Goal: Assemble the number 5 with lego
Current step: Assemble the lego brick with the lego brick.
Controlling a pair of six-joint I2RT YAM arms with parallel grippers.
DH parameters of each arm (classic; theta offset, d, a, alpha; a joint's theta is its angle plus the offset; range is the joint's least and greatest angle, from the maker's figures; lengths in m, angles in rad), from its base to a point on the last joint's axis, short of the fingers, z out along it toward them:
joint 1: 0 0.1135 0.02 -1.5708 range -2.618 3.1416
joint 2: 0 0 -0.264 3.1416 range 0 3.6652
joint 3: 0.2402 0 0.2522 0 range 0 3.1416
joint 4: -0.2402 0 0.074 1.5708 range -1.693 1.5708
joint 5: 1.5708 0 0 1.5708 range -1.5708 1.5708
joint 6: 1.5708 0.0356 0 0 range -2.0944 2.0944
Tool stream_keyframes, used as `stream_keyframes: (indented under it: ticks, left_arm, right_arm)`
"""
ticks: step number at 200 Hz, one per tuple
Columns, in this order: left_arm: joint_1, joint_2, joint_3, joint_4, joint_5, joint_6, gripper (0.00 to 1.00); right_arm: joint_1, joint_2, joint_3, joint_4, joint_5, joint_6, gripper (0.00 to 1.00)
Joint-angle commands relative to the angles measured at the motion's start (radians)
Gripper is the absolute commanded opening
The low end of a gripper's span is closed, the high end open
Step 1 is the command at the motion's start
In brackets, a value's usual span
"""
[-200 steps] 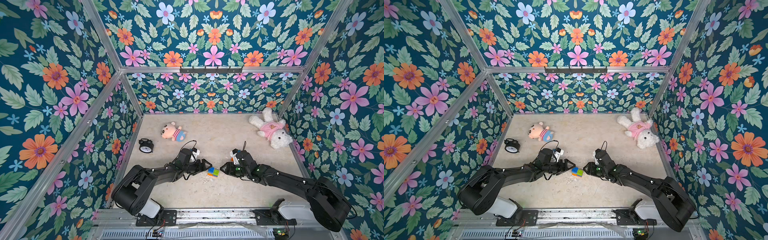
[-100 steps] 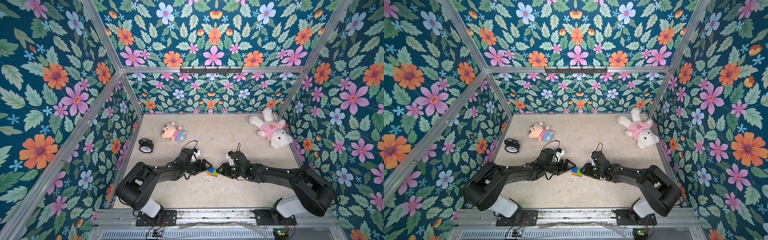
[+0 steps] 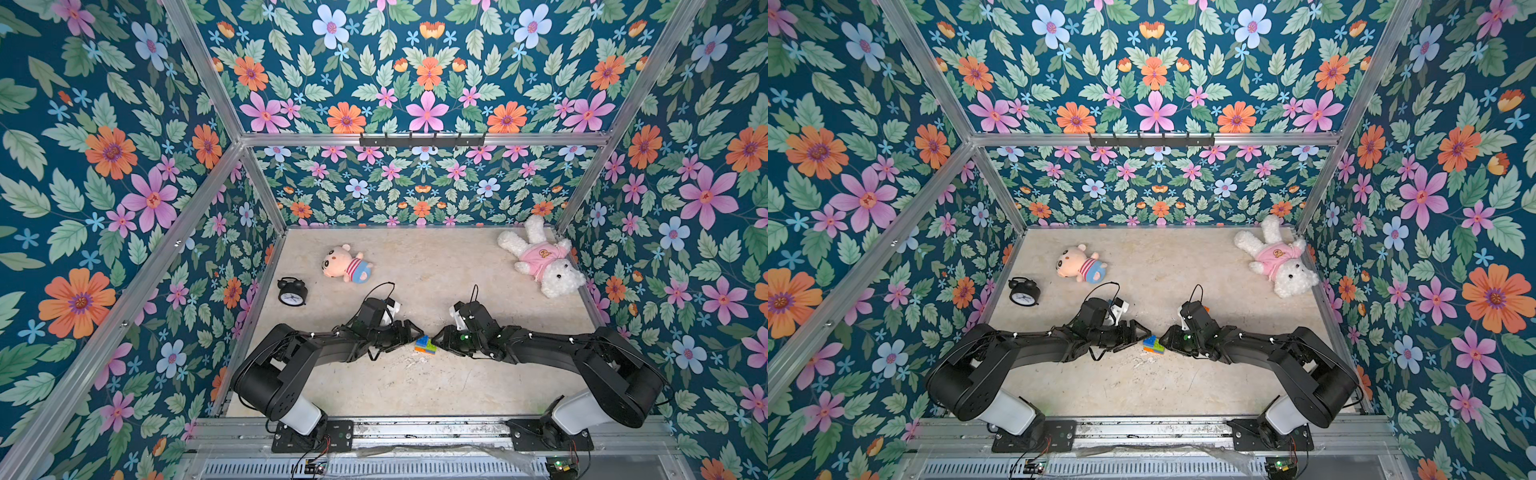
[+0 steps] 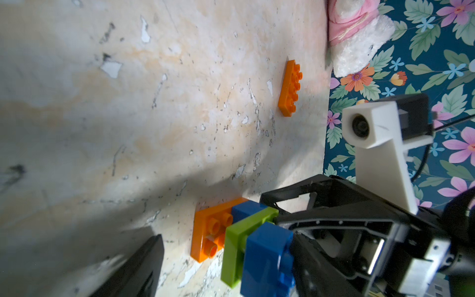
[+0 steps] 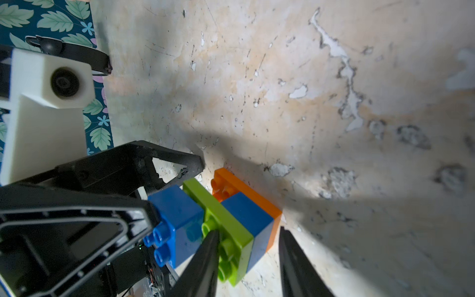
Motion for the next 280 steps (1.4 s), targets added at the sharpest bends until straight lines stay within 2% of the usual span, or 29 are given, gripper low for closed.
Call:
stream_keyframes:
  ticks: [1,101,181,224,280]
  left_arm:
    - [0.0,0.003,0.003,0.001,0.006,0.012,0.81]
    - [-0.004,0.006,-0.003,-0.001,0.051,0.022,0.71]
    - [-0.014,-0.019,-0.051,0.079,-0.04,-0.082,0.64]
    - [-0.024,-0.067,-0.093,0.121,-0.079,-0.123,0.64]
    - [-0.042,-0.064,-0.04,0.083,-0.051,-0.058,0.7]
  right_arm:
    - [0.001,0.001,-0.011,-0.067,0.042,-0.02,0.39]
    - [0.001,0.019,-0.023,-0.086,0.052,-0.041,0.29]
    - [0.001,0.01,-0.026,-0.085,0.056,-0.031,0.28]
    - [0.001,-0.004,-0.026,-0.085,0.058,-0.027,0.28]
    - [0.001,-0.002,-0.037,-0.058,0.046,-0.024,0.29]
